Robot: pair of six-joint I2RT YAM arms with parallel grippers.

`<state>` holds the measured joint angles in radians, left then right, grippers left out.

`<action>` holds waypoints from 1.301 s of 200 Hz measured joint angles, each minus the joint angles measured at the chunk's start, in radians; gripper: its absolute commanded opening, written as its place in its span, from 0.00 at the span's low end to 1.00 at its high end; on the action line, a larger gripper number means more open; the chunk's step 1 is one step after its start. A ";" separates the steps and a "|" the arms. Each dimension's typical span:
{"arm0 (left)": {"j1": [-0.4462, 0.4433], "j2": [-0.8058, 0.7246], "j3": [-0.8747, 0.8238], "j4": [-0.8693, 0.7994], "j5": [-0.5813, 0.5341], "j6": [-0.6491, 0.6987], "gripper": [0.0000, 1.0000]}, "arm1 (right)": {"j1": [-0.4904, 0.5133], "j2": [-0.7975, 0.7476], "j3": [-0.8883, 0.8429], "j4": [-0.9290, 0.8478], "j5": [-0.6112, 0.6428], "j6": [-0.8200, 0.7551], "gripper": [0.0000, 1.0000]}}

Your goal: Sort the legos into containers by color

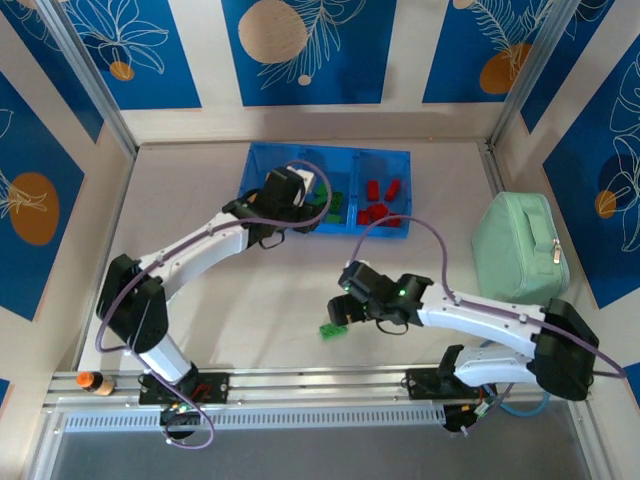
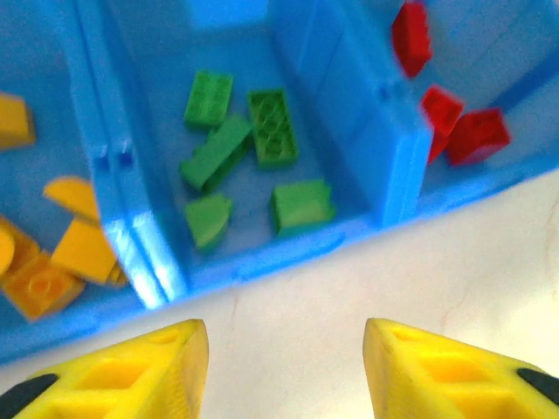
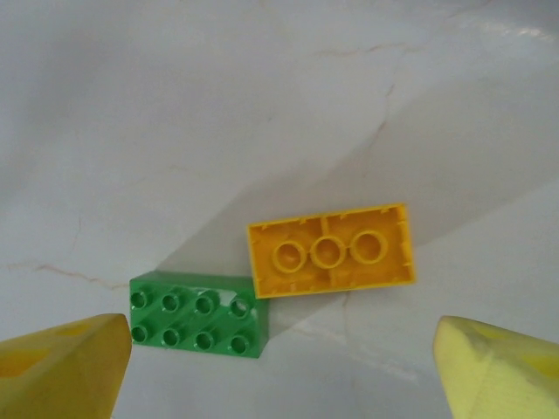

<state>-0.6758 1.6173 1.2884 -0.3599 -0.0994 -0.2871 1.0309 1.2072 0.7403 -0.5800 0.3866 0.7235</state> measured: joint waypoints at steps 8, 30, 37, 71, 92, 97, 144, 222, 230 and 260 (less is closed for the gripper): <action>0.002 -0.022 -0.050 0.006 -0.004 -0.008 0.50 | 0.021 0.032 0.013 -0.007 0.002 0.018 0.91; 0.006 -0.074 -0.161 0.025 -0.011 -0.034 0.50 | 0.072 0.119 0.042 -0.024 0.005 0.072 0.91; 0.008 -0.092 -0.193 0.031 -0.014 -0.045 0.50 | 0.087 0.148 0.053 -0.032 0.005 0.091 0.91; 0.013 -0.169 -0.320 0.060 -0.021 -0.082 0.50 | 0.151 0.280 0.118 -0.057 0.005 0.172 0.90; 0.014 -0.209 -0.381 0.079 -0.029 -0.103 0.50 | 0.175 0.351 0.151 -0.063 0.005 0.211 0.90; 0.014 -0.218 -0.393 0.082 -0.032 -0.108 0.50 | 0.178 0.366 0.159 -0.065 0.005 0.217 0.90; 0.019 -0.344 -0.505 0.111 -0.082 -0.143 0.49 | 0.180 0.468 0.230 -0.095 0.005 0.261 0.86; 0.045 -0.542 -0.669 0.121 -0.136 -0.187 0.49 | 0.191 0.553 0.383 -0.181 0.009 0.283 0.54; 0.047 -0.557 -0.685 0.120 -0.139 -0.192 0.49 | 0.191 0.555 0.406 -0.193 0.013 0.279 0.55; 0.050 -0.581 -0.721 0.121 -0.142 -0.214 0.48 | 0.163 0.568 0.520 -0.235 0.038 0.231 0.54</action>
<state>-0.6262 1.0359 0.5674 -0.2390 -0.2413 -0.5011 1.1942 1.7752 1.2606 -0.8146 0.4248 0.9546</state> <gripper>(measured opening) 0.482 0.599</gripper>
